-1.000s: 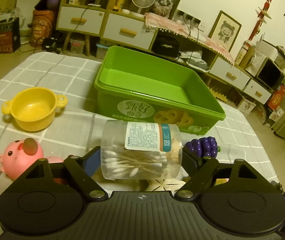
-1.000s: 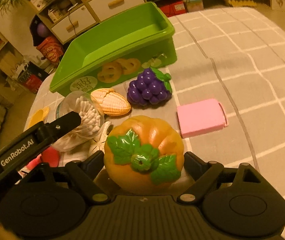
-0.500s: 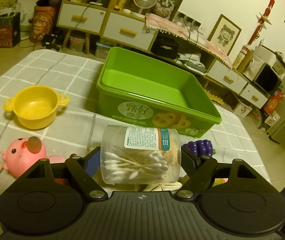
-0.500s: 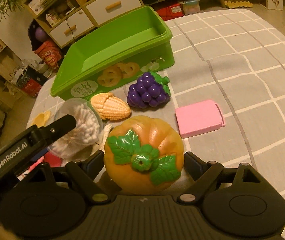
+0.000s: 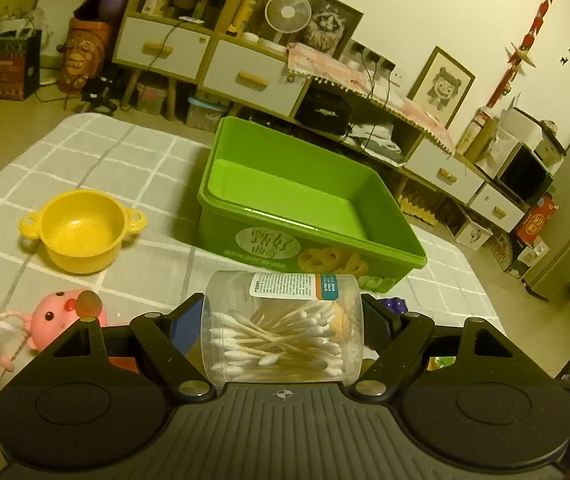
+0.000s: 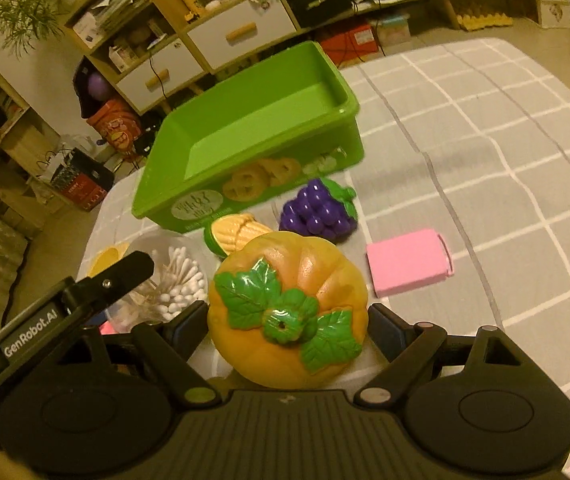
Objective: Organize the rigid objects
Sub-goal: 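Close the right tool on the pumpkin while the left tool grasps the clear swab jar, then carry the pumpkin into the green bin with the right tool while the left tool carries the jar in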
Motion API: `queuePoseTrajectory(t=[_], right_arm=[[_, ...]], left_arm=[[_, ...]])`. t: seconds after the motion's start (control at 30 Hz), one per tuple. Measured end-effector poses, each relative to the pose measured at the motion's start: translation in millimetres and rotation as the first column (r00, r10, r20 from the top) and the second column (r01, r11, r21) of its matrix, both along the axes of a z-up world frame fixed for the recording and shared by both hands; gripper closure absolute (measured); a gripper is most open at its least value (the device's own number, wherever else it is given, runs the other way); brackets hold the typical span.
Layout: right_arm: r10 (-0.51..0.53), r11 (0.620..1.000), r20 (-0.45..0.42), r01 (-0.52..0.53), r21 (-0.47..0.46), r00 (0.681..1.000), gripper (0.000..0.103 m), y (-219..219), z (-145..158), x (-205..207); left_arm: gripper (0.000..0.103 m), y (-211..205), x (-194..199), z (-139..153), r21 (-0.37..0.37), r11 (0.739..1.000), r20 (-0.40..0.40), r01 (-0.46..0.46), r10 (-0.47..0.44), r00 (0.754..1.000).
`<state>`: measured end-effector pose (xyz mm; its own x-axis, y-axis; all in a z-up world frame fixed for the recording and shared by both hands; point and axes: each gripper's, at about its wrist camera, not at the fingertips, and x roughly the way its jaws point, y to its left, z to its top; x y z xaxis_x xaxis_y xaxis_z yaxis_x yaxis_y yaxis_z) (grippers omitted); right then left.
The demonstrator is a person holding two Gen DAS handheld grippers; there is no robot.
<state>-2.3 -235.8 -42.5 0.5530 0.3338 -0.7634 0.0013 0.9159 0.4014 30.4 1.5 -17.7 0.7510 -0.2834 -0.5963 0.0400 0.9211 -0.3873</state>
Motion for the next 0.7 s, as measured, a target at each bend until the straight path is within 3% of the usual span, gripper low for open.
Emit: queuePoseTrajectory(t=[0.37,0.57,0.7], right_arm=[[-0.02,1.0,0.031,0.02,-0.003,0.999,0.037,-3.2,29.0,20.3],[-0.046,0.998,0.036,0.045,0.041,0.998,0.037,-11.6,47.3,56.5],[-0.062,0.991,0.041,0.057,0.123,0.997,0.037,-19.4,48.0,90.3]], left_arm=[[0.021,-3.5,6.4,20.7,0.049,0.998,0.044,0.038,-0.04,0.998],[0.021,-8.2,28.2,32.7,0.091,0.995,0.084,0.035,-0.042,0.996],[0.021,-15.9,48.4,35.0,0.11,0.993,0.11,0.034,-0.046,0.993]])
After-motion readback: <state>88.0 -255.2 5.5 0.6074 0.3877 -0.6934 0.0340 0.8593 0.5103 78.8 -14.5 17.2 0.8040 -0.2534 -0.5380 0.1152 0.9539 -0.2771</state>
